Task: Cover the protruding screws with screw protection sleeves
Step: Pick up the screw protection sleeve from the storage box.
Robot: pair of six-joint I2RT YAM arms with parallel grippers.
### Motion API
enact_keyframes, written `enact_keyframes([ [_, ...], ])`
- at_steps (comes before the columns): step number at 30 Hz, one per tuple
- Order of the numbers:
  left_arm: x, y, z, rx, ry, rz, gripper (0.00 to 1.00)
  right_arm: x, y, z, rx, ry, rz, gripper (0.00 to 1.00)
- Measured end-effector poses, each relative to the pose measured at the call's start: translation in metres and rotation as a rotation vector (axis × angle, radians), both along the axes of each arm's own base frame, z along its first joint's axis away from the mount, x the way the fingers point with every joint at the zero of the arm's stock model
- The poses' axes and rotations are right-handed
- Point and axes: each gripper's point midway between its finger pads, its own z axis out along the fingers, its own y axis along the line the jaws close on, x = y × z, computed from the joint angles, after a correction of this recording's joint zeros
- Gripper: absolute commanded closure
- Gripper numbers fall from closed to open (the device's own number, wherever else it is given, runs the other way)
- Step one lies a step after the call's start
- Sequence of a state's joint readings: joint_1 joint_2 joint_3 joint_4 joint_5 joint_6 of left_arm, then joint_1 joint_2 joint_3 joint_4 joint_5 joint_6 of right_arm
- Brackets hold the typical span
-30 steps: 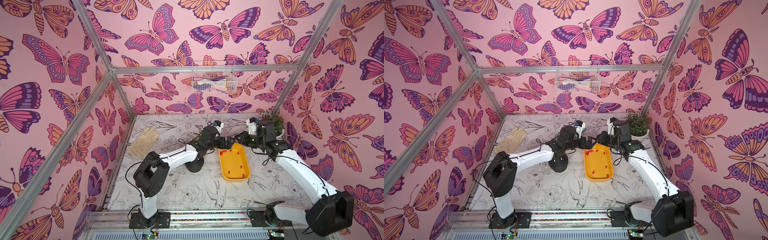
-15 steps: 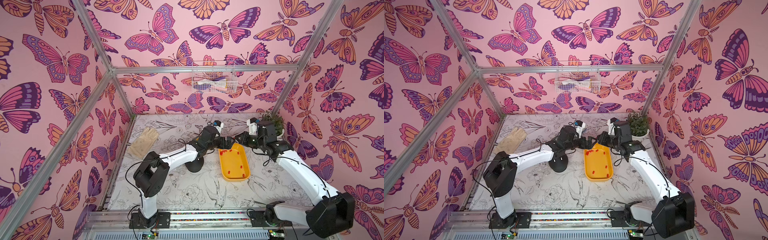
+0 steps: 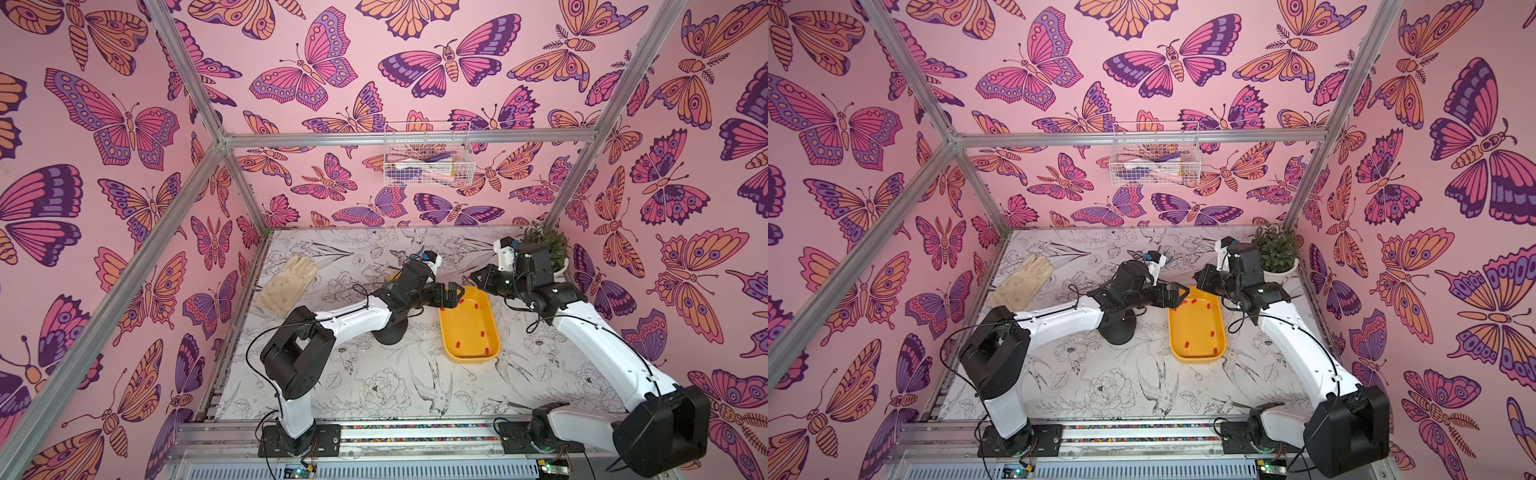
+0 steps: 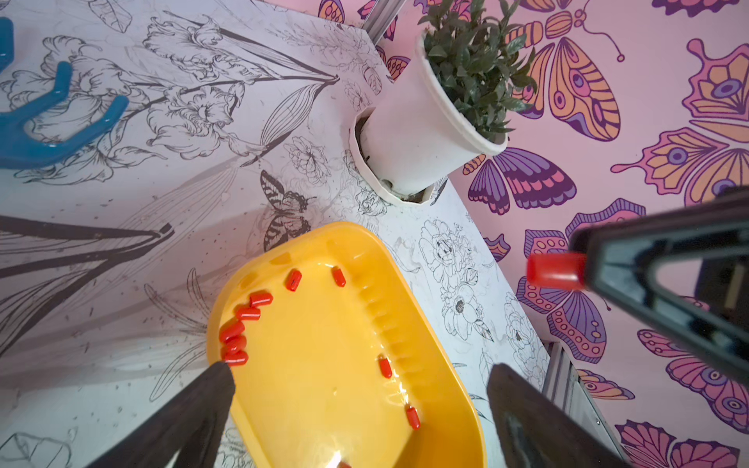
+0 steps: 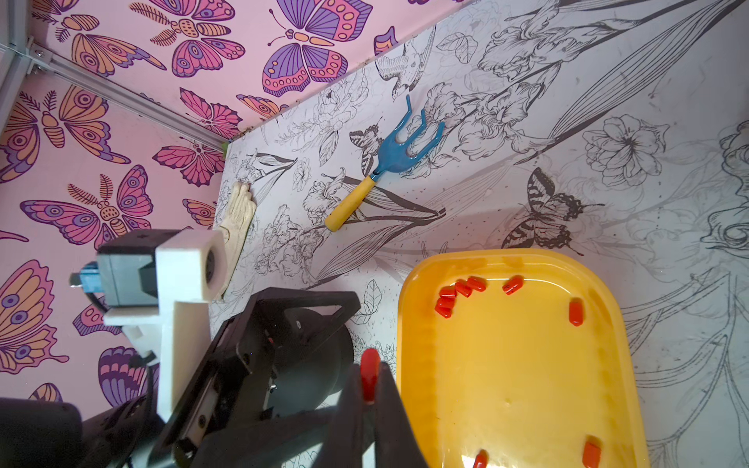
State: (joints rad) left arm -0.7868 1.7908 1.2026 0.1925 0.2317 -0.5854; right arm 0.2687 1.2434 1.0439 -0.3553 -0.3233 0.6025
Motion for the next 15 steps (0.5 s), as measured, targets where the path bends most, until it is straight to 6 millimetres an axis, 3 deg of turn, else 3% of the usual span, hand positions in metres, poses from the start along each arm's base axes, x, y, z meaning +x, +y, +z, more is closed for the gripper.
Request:
enact_keyframes([
  [9,-0.01,0.026,0.048,-0.007,-0.041,0.022,0.0,-0.001,0.0,-0.001,-0.01,0.0,0.008,0.91],
  [15,-0.003,0.071,0.057,0.057,-0.013,0.093,0.0,-0.007,-0.001,-0.008,-0.054,0.016,0.033,0.9],
])
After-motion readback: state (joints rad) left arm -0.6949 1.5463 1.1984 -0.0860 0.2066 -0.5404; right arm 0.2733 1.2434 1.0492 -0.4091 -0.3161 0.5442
